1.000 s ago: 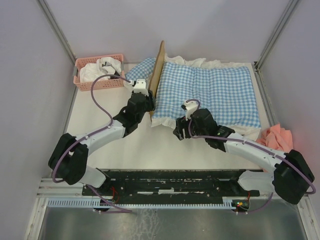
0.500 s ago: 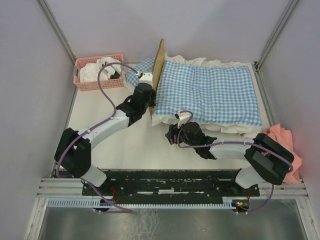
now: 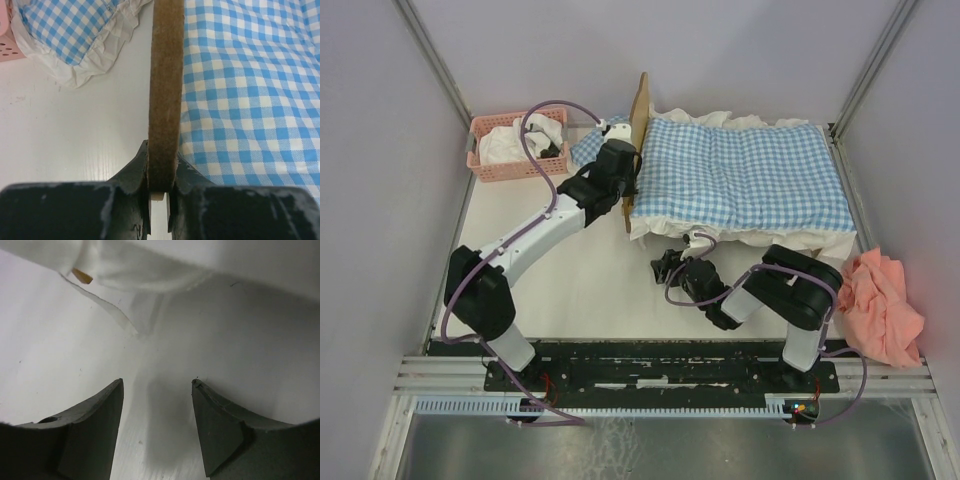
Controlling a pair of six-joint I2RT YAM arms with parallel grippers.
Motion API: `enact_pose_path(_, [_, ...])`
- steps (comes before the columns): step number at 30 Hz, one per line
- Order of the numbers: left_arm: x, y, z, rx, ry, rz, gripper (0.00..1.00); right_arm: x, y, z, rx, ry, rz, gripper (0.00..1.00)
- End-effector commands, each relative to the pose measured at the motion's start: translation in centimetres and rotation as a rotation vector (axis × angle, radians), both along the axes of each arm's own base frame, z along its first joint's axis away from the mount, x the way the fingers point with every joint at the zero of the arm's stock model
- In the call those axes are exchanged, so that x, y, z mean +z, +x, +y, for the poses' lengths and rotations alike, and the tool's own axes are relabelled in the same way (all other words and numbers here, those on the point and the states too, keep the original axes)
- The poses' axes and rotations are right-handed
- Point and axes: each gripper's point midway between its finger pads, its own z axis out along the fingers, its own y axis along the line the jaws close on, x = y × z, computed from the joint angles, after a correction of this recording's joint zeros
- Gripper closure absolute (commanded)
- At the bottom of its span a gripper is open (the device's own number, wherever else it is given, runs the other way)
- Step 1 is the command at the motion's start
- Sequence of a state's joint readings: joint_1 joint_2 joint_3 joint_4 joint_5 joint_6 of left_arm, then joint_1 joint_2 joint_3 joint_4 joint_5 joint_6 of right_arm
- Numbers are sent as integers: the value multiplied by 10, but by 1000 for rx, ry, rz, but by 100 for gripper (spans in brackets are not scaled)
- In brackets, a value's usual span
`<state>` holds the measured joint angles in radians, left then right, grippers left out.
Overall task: Set up the pet bed
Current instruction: Pick up the bed frame from the center of the board.
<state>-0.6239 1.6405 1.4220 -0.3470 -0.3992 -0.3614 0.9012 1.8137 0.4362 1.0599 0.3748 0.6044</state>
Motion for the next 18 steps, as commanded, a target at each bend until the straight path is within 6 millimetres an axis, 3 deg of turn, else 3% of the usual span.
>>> enact_pose_path(1, [68, 11, -16, 83, -290, -73, 97, 59, 33, 8, -87, 109, -252, 35])
enact_pose_path(6, [75, 7, -14, 83, -295, -62, 97, 61, 53, 8, -120, -22, -363, 33])
enact_pose_path(12, [79, 4, -13, 83, -318, -33, 97, 80, 70, 18, -129, -107, -460, 30])
enact_pose_path(18, [81, 0, -13, 75, -341, -11, 97, 88, 85, 16, -175, -204, -520, 30])
